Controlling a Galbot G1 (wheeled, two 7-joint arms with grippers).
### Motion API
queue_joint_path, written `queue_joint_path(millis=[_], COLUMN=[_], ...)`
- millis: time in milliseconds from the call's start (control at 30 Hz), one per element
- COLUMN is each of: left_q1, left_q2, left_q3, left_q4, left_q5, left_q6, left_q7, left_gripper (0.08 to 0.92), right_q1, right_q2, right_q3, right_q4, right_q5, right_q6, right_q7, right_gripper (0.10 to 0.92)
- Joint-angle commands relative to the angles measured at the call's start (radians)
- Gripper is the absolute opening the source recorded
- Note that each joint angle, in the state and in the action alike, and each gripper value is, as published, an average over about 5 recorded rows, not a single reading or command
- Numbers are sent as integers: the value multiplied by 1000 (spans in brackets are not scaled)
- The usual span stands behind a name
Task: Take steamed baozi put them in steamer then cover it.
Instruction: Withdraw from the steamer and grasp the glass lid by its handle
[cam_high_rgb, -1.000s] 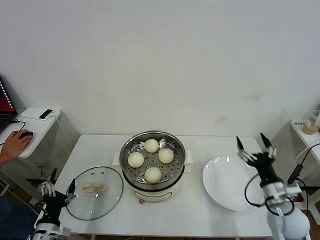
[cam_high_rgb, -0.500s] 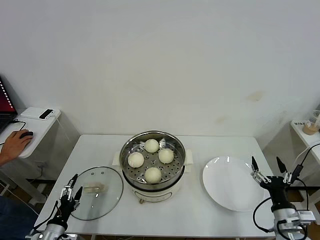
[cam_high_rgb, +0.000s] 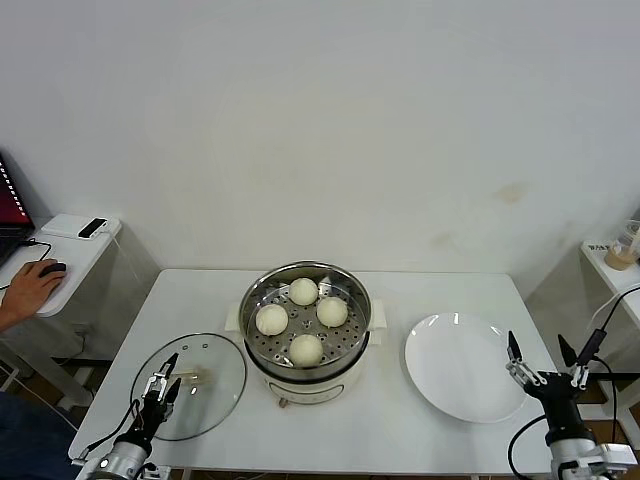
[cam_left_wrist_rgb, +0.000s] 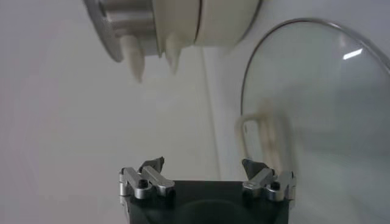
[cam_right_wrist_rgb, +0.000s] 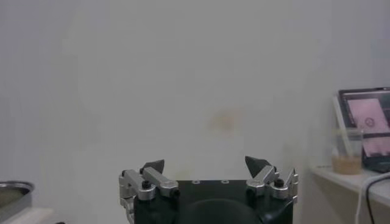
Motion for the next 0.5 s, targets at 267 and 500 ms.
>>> queue_joint_path(millis=[267,500], left_q1=[-140,-210], left_q2=[18,13], left_q3=[53,87], left_q4=[104,151], left_q5=[23,12], left_q6=[0,3], left_q7=[-2,-3], left_gripper=[823,823], right_q1=[-47,-51], right_q2=[33,42], right_q3=[-16,-28], right_q4=[16,17], right_q5=[-25,-43], right_q6=[13,17], right_q7=[-3,-4], right_gripper=[823,823])
